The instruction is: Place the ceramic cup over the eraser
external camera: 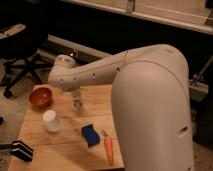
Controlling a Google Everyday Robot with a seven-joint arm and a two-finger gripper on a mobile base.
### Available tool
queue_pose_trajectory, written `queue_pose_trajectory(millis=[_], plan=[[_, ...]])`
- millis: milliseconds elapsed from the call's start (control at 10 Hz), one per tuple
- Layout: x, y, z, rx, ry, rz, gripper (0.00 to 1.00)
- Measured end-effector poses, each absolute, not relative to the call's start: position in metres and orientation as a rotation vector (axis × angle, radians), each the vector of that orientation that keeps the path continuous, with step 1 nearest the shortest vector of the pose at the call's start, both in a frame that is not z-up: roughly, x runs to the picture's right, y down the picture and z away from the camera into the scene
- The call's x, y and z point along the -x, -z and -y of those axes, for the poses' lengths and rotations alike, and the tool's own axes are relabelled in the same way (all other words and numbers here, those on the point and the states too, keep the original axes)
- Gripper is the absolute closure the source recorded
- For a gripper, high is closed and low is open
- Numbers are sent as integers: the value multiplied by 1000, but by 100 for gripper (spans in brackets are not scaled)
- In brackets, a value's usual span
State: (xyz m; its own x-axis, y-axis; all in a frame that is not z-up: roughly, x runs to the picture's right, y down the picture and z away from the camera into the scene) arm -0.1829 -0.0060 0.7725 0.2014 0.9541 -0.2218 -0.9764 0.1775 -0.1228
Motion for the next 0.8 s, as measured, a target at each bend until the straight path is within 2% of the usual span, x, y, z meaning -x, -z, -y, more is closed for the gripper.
queue_pose_trajectory(millis=[300, 800], plan=[[185, -747, 12, 242, -1321, -103, 20], [254, -703, -8, 380, -1127, -24, 20]])
